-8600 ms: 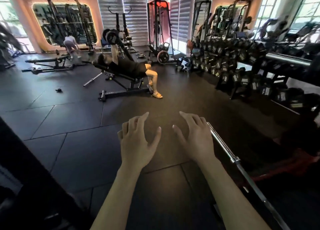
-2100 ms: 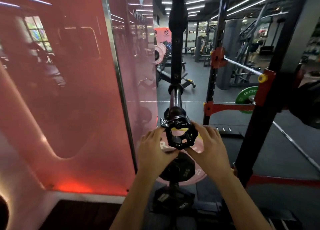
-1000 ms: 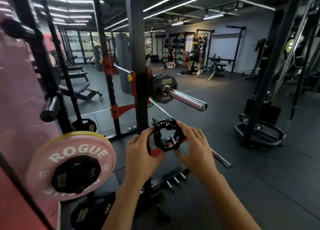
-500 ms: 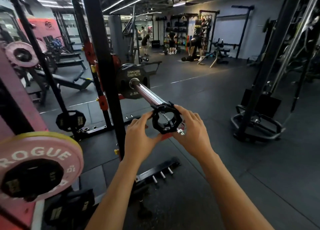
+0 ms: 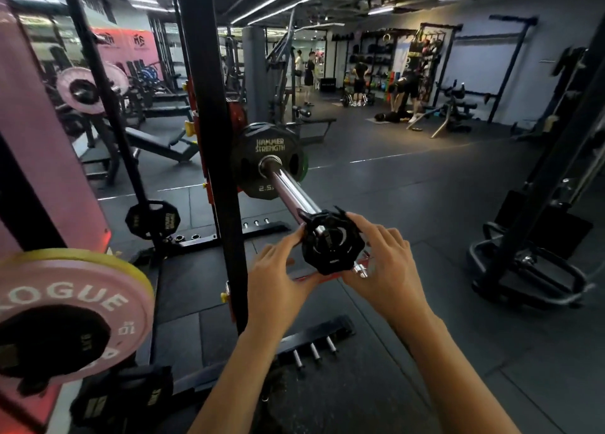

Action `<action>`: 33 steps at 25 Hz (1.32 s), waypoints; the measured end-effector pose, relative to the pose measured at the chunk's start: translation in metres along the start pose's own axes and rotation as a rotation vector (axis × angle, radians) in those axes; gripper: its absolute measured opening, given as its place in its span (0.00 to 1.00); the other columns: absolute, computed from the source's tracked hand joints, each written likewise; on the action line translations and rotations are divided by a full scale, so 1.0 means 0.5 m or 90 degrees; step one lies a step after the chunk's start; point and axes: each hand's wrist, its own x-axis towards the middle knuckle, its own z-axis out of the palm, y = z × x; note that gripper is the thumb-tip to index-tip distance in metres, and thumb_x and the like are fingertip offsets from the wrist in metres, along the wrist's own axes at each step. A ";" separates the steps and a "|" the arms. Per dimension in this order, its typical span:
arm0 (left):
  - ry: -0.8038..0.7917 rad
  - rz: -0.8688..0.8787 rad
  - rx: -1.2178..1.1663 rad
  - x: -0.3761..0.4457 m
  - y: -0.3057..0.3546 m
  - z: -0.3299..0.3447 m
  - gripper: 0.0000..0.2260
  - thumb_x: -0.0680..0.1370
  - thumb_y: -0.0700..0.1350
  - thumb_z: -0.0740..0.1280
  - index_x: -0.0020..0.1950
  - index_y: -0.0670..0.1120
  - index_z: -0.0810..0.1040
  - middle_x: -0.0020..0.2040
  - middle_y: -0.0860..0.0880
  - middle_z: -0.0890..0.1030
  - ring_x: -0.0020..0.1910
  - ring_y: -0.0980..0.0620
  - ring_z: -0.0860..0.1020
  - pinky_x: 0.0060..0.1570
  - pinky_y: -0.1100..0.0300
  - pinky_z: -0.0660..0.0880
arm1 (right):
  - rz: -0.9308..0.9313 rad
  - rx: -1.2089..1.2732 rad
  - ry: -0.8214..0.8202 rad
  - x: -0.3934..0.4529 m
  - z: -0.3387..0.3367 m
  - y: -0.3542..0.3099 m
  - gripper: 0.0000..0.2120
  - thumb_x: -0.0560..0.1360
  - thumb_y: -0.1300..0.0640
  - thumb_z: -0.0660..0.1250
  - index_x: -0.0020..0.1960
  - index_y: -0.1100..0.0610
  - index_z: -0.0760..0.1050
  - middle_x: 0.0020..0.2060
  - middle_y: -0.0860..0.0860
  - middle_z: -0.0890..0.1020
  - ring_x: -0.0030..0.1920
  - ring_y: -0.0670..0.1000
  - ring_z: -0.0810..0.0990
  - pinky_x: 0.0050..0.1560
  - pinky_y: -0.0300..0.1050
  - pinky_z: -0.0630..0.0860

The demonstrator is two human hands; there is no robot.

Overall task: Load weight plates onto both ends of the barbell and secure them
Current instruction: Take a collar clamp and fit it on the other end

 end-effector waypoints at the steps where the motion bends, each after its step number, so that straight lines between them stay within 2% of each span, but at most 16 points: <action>1: 0.008 0.008 0.011 -0.001 -0.006 0.006 0.34 0.66 0.60 0.77 0.69 0.51 0.76 0.47 0.56 0.80 0.44 0.57 0.76 0.46 0.55 0.79 | -0.010 -0.011 -0.002 0.007 -0.002 0.007 0.36 0.67 0.45 0.73 0.72 0.44 0.65 0.57 0.44 0.79 0.55 0.51 0.74 0.55 0.50 0.69; 4: 0.030 0.046 0.037 -0.014 -0.023 0.018 0.32 0.64 0.53 0.80 0.66 0.48 0.77 0.47 0.55 0.80 0.45 0.57 0.77 0.45 0.50 0.80 | -0.037 -0.016 0.006 0.002 0.006 0.016 0.33 0.67 0.43 0.69 0.71 0.45 0.65 0.56 0.43 0.80 0.53 0.49 0.75 0.53 0.48 0.69; 9: 0.049 0.085 0.065 0.000 -0.046 0.038 0.30 0.63 0.44 0.82 0.63 0.44 0.79 0.51 0.50 0.83 0.47 0.53 0.79 0.45 0.46 0.81 | -0.027 0.019 0.024 0.010 0.053 0.031 0.36 0.66 0.52 0.78 0.70 0.50 0.68 0.57 0.46 0.80 0.52 0.52 0.77 0.53 0.50 0.71; 11: 0.047 0.075 0.074 0.014 -0.058 0.045 0.30 0.63 0.44 0.83 0.63 0.45 0.78 0.55 0.50 0.82 0.47 0.52 0.80 0.46 0.46 0.81 | -0.026 0.048 0.027 0.028 0.070 0.039 0.37 0.65 0.54 0.80 0.69 0.50 0.68 0.58 0.47 0.81 0.52 0.52 0.77 0.54 0.51 0.72; 13: 0.050 0.055 0.078 0.028 -0.070 0.051 0.32 0.63 0.45 0.83 0.65 0.46 0.77 0.56 0.52 0.81 0.46 0.56 0.78 0.46 0.48 0.80 | -0.025 0.082 0.026 0.047 0.087 0.047 0.37 0.65 0.53 0.80 0.70 0.49 0.66 0.57 0.47 0.80 0.52 0.52 0.76 0.54 0.51 0.73; 15: 0.059 0.035 0.079 0.045 -0.082 0.057 0.32 0.64 0.47 0.82 0.66 0.48 0.75 0.54 0.53 0.81 0.44 0.60 0.75 0.45 0.49 0.80 | -0.029 0.103 0.012 0.067 0.108 0.055 0.36 0.67 0.52 0.78 0.71 0.48 0.65 0.57 0.48 0.80 0.53 0.50 0.75 0.54 0.51 0.73; 17: 0.064 0.019 0.075 0.063 -0.095 0.063 0.31 0.66 0.50 0.78 0.67 0.51 0.73 0.51 0.55 0.79 0.42 0.59 0.75 0.44 0.51 0.80 | -0.032 0.123 0.003 0.091 0.132 0.067 0.37 0.67 0.53 0.77 0.71 0.50 0.65 0.58 0.50 0.80 0.54 0.49 0.74 0.54 0.52 0.74; 19: 0.071 0.002 0.086 0.083 -0.113 0.072 0.31 0.66 0.48 0.78 0.67 0.50 0.73 0.49 0.55 0.79 0.40 0.57 0.75 0.44 0.51 0.79 | -0.038 0.158 -0.003 0.118 0.158 0.079 0.38 0.66 0.56 0.79 0.72 0.53 0.66 0.58 0.52 0.80 0.55 0.49 0.74 0.54 0.53 0.74; 21: 0.080 -0.034 0.094 0.106 -0.131 0.083 0.33 0.65 0.45 0.80 0.68 0.52 0.73 0.47 0.60 0.77 0.40 0.59 0.74 0.45 0.51 0.79 | -0.051 0.191 -0.015 0.147 0.183 0.089 0.39 0.66 0.55 0.77 0.72 0.51 0.64 0.58 0.52 0.79 0.54 0.48 0.73 0.55 0.51 0.73; 23: 0.103 -0.062 0.094 0.134 -0.149 0.096 0.32 0.65 0.48 0.77 0.68 0.54 0.71 0.45 0.65 0.73 0.41 0.61 0.73 0.45 0.54 0.77 | -0.064 0.229 -0.025 0.185 0.214 0.102 0.35 0.68 0.50 0.72 0.72 0.47 0.63 0.58 0.51 0.78 0.55 0.46 0.71 0.55 0.50 0.71; 26: 0.140 -0.057 0.101 0.175 -0.183 0.117 0.29 0.67 0.50 0.73 0.67 0.52 0.72 0.47 0.65 0.73 0.42 0.62 0.73 0.44 0.62 0.73 | -0.087 0.255 -0.040 0.248 0.266 0.131 0.36 0.68 0.59 0.75 0.71 0.47 0.65 0.58 0.49 0.77 0.55 0.49 0.74 0.54 0.56 0.74; 28: 0.146 -0.073 0.096 0.202 -0.207 0.128 0.28 0.69 0.50 0.72 0.68 0.51 0.72 0.49 0.62 0.76 0.43 0.60 0.75 0.44 0.64 0.74 | -0.108 0.233 -0.042 0.286 0.302 0.146 0.38 0.66 0.61 0.77 0.72 0.47 0.65 0.57 0.49 0.77 0.54 0.51 0.75 0.54 0.55 0.75; 31: 0.173 -0.106 0.127 0.236 -0.233 0.146 0.28 0.69 0.52 0.69 0.70 0.51 0.72 0.50 0.70 0.73 0.48 0.59 0.73 0.49 0.73 0.69 | -0.121 0.241 -0.048 0.333 0.356 0.167 0.38 0.67 0.56 0.77 0.73 0.47 0.64 0.57 0.48 0.77 0.55 0.49 0.74 0.56 0.48 0.71; 33: 0.187 -0.117 0.157 0.259 -0.246 0.154 0.28 0.69 0.54 0.67 0.69 0.48 0.74 0.50 0.71 0.72 0.52 0.54 0.72 0.50 0.74 0.66 | -0.130 0.239 -0.049 0.359 0.386 0.176 0.34 0.69 0.49 0.72 0.73 0.47 0.63 0.56 0.48 0.76 0.54 0.47 0.73 0.55 0.44 0.66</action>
